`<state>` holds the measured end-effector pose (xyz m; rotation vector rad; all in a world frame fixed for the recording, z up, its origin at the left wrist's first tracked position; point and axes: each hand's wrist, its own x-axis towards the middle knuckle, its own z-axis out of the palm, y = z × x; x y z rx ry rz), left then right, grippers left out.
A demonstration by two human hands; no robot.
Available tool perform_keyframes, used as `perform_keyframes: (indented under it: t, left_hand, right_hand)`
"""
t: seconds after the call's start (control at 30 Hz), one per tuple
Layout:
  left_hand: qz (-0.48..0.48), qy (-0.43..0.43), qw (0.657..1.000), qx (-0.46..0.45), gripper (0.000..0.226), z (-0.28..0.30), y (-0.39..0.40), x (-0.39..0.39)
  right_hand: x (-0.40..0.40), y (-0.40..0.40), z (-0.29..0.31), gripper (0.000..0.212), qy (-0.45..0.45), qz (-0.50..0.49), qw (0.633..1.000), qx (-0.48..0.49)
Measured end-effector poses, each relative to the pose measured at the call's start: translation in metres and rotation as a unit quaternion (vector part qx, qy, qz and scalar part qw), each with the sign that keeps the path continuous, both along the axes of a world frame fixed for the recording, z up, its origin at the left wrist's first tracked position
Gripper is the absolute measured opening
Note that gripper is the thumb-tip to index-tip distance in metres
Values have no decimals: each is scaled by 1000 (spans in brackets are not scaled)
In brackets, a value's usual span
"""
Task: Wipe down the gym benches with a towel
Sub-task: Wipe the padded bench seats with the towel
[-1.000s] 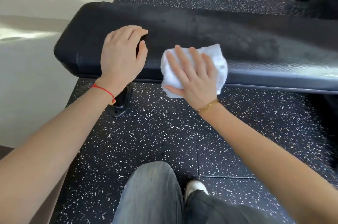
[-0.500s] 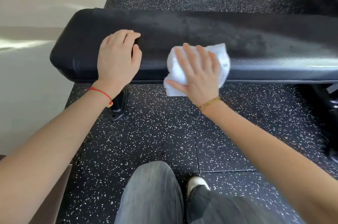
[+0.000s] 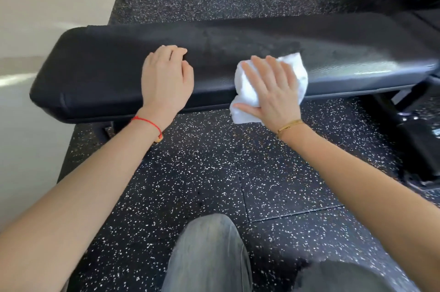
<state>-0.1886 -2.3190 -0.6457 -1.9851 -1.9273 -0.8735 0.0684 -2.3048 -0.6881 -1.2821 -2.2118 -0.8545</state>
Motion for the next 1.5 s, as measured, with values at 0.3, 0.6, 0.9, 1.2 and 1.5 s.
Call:
perform_keyframes:
  t: [0.3,0.6,0.9,1.2,1.5]
  left_hand:
    - [-17,-3,1000,-13,39,4,21,102]
    - [40,-1,999,-25,41,8,40,150]
    - [64,21,997,-38,47,9,35,153]
    - [59,17,997,-40,46,11,33,147]
    - [76,30,995,-51,48,9,36,153]
  right_hand:
    - [106,19,-4,86,63,-4,998,10]
    - [108,33,-7,82,22,40,998,51]
    - [125,40,-1,79,33,45,997,44]
    - [177,47,-18,74,58,36,988,137]
    - [125,45,-15,68,47,62,986,148]
